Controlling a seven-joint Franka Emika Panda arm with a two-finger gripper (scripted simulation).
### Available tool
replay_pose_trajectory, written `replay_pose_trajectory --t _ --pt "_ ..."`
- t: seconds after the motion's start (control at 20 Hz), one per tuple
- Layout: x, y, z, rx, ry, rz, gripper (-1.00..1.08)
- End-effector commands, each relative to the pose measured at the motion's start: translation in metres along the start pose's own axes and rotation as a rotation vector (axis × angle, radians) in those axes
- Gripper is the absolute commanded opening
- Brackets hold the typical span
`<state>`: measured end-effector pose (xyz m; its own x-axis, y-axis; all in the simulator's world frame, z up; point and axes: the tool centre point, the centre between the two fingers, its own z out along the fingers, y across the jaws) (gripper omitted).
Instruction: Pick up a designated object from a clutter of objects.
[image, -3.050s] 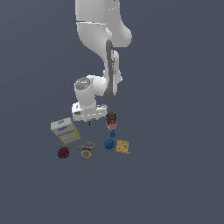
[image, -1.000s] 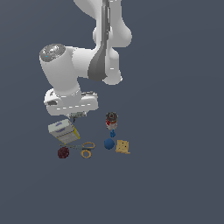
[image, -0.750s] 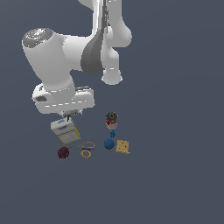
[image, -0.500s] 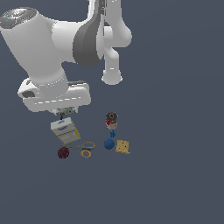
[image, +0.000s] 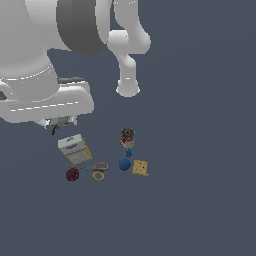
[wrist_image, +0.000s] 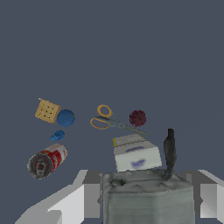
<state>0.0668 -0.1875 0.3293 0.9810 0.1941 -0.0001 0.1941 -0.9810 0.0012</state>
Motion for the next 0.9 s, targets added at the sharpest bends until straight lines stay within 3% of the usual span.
replay_pose_trajectory --t 0.0,0.85 --pt "0.007 0.004 -0.014 0.0 0.0 0.0 -1.0" --pt "0.047 0.027 -0.085 0.001 0.0 -0.001 -1.0"
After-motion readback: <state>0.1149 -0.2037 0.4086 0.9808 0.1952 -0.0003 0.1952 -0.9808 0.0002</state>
